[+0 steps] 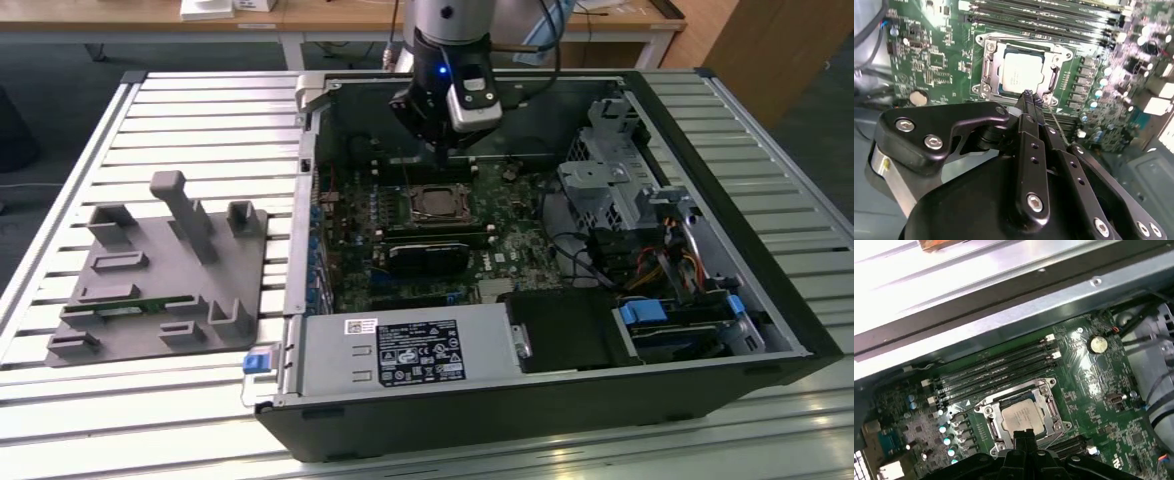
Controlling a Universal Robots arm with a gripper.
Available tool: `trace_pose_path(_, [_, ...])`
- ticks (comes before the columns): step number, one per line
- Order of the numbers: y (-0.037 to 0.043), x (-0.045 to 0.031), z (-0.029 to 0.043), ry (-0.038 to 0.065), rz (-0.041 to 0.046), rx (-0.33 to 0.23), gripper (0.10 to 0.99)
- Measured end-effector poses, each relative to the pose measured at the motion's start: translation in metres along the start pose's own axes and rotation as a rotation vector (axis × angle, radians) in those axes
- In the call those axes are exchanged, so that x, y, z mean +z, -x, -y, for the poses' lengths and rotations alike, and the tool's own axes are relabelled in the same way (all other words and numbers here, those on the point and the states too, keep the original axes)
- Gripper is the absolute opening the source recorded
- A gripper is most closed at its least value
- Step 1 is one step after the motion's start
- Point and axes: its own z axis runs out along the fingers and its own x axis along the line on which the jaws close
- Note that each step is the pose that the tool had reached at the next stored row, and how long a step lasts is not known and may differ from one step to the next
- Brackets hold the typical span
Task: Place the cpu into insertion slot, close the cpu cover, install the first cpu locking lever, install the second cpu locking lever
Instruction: 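Install the first cpu locking lever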
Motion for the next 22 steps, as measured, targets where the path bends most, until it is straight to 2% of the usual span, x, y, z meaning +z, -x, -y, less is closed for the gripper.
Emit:
trace_pose_path(18, [0.0,0.0031,0.0001,0.004,-0.0069,-0.326,0.118])
trace_pose_path(22, [-0.0052,0.0036,0.002,0.004,-0.0072,-0.338,0.118])
